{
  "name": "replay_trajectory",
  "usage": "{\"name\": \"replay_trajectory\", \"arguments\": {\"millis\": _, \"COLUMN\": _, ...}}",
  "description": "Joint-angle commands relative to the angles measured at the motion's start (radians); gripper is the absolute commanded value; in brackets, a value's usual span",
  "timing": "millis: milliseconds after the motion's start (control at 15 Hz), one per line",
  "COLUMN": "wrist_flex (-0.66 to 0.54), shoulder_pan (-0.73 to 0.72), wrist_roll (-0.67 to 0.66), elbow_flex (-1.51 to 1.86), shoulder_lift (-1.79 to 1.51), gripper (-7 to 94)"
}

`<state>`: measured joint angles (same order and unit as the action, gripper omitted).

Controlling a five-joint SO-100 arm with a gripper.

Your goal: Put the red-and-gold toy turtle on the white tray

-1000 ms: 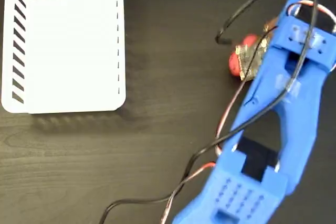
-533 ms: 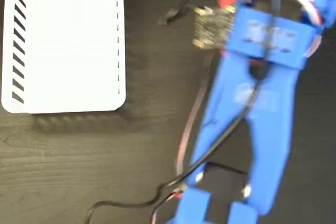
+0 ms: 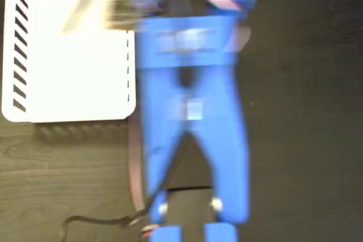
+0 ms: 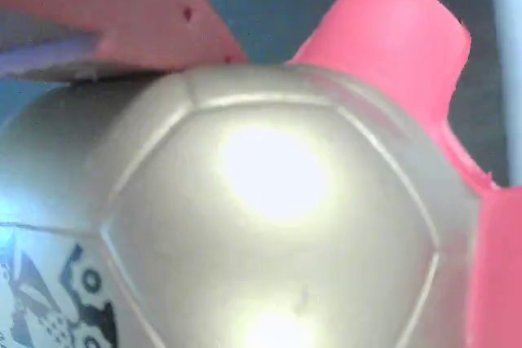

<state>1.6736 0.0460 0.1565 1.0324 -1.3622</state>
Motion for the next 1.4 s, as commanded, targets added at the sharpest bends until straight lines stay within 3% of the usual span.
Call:
{"name": "replay_trajectory", "arguments": {"millis": 0, "wrist_flex": 0.017, "shoulder_pan": -0.137, "wrist_roll": 0.110, "elbow_flex": -0.017, "shoulder_lift": -0.077, "gripper": 0}}
{"name": "replay_trajectory", "arguments": {"millis": 400, "wrist_flex": 0.014, "shoulder_pan": -0.310, "wrist_roll": 0.224, "elbow_flex": -0.078, "shoulder_lift": 0.008, "gripper": 0}}
{"name": "replay_trajectory", "arguments": {"millis": 733, "wrist_flex": -0.120, "shoulder_pan": -0.322, "wrist_roll": 0.258, "elbow_flex": -0.031, "shoulder_lift": 0.161, "gripper": 0}}
{"name": "replay_trajectory", "arguments": {"millis": 1333, "wrist_flex": -0.198, "shoulder_pan": -0.348, "wrist_roll": 0.276, "elbow_flex": 0.018, "shoulder_lift": 0.255, "gripper": 0}}
